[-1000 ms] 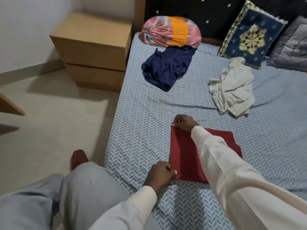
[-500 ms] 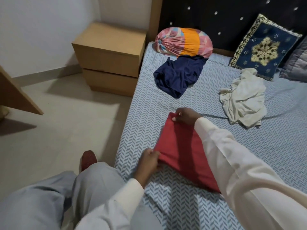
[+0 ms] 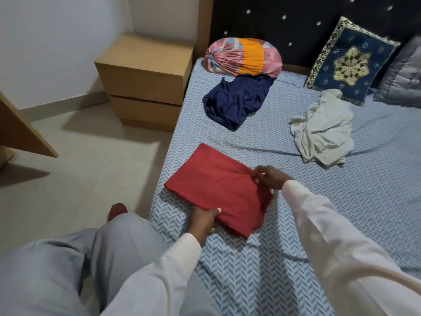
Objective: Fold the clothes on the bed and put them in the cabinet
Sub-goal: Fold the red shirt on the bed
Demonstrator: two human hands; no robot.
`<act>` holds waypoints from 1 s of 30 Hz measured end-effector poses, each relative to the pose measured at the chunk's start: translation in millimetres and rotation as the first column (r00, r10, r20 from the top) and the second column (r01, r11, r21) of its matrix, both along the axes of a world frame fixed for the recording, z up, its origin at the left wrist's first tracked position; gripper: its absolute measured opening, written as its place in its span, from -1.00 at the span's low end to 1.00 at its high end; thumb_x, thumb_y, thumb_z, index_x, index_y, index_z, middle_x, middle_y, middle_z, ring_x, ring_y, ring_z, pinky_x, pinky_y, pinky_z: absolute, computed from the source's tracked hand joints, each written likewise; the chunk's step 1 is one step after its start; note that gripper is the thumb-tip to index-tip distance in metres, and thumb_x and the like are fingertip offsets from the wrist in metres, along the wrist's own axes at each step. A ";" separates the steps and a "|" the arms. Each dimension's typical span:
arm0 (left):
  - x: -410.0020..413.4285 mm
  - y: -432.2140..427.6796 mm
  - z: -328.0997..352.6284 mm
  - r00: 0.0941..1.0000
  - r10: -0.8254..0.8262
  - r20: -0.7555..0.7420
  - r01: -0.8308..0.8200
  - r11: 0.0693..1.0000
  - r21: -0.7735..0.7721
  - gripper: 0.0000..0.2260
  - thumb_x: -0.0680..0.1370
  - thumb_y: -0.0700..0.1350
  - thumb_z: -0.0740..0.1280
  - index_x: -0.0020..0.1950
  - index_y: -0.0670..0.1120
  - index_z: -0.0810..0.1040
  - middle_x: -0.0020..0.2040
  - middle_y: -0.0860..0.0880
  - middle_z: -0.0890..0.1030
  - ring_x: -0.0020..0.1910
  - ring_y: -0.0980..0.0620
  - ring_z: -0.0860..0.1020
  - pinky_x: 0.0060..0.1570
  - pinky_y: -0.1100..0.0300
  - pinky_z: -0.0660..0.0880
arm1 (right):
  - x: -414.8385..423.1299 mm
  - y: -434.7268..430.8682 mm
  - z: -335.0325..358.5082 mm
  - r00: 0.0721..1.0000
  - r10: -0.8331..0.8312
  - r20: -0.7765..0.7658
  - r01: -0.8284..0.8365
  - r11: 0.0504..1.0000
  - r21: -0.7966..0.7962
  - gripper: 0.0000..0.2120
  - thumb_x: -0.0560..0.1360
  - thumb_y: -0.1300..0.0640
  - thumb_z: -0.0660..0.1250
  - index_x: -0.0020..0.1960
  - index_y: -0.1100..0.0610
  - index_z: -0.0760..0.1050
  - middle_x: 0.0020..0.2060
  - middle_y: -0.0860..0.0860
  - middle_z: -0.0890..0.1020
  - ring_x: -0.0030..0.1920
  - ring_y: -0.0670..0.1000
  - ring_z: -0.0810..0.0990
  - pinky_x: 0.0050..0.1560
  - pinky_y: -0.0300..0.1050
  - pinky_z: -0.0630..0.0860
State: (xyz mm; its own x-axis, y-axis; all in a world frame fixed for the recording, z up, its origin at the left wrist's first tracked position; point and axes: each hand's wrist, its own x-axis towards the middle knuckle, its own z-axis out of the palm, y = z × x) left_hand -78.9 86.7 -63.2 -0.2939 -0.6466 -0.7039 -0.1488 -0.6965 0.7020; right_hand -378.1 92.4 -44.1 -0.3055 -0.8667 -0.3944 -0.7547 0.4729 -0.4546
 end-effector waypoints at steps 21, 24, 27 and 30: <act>-5.6 55.7 45.9 0.995 0.017 0.101 0.047 0.804 -0.592 -0.58 0.47 -0.15 0.45 0.15 0.05 0.27 -0.20 0.00 0.51 -0.27 0.05 0.51 -0.16 0.13 0.48 | -9.6 18.9 22.2 0.892 -0.227 0.391 0.237 0.971 0.022 -0.68 0.48 0.30 0.18 -0.22 0.06 0.65 -0.33 0.01 0.56 -0.31 -0.01 0.44 -0.26 -0.12 0.35; 8.3 28.2 79.7 0.997 -0.053 0.059 0.079 0.706 -0.704 -0.80 0.56 -0.21 0.34 0.13 0.03 0.48 -0.16 0.10 0.60 -0.19 0.18 0.56 -0.10 0.24 0.45 | -5.8 36.1 51.3 0.773 -0.270 0.574 0.338 0.941 -0.012 -0.64 0.39 0.29 0.15 -0.07 0.05 0.69 -0.14 -0.02 0.65 -0.13 -0.02 0.50 -0.02 -0.05 0.40; 17.8 -1.8 122.1 0.988 -0.124 -0.094 0.038 0.781 -0.623 -0.66 0.55 -0.40 0.16 0.01 -0.03 0.62 -0.03 0.09 0.67 0.04 0.09 0.60 0.01 0.28 0.50 | 7.5 59.4 79.7 0.666 -0.109 0.738 0.331 0.930 -0.161 -0.50 0.41 0.52 0.11 0.05 0.10 0.65 -0.13 0.01 0.62 -0.12 -0.05 0.50 -0.03 -0.14 0.41; 33.1 -15.6 164.1 0.941 -0.255 -0.222 0.073 0.795 -0.602 -0.54 0.45 -0.55 0.15 0.18 -0.13 0.55 0.07 0.01 0.64 0.04 0.08 0.61 -0.03 0.27 0.58 | 32.7 77.8 114.4 0.691 0.011 0.723 0.376 0.848 -0.373 -0.63 0.46 0.56 0.24 0.07 0.19 0.60 -0.15 -0.03 0.68 -0.12 -0.11 0.60 -0.04 -0.27 0.51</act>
State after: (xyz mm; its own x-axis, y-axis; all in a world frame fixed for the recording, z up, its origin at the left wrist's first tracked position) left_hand -45.9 71.1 100.9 -0.5560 -0.8268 -0.0857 0.0401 -0.1297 0.9907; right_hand -345.4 170.1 70.3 -0.2938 -0.9473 -0.1275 -0.0627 0.1522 -0.9864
